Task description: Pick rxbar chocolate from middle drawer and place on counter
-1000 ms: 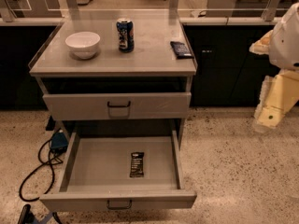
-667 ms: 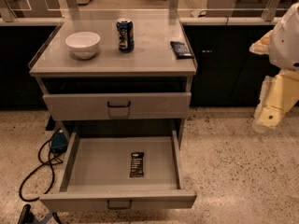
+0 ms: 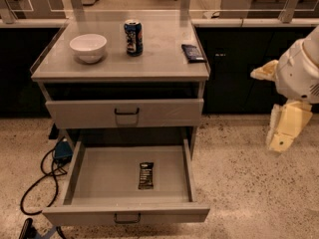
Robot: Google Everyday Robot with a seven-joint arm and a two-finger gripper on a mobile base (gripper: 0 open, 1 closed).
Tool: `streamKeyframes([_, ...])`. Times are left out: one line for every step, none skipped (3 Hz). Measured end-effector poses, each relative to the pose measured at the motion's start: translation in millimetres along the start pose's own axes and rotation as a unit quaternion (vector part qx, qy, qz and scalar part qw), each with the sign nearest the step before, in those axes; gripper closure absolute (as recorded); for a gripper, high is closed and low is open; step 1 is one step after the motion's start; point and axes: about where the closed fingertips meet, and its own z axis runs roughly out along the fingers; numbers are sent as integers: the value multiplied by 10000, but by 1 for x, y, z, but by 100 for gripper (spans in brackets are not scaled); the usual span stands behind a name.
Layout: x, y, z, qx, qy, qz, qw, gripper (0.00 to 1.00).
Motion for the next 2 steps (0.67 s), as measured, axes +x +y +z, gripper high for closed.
streamKeyframes([20, 17, 82, -507, -847, -189, 9949, 0])
streamKeyframes([37, 42, 191, -1054, -1545, -493, 9811, 0])
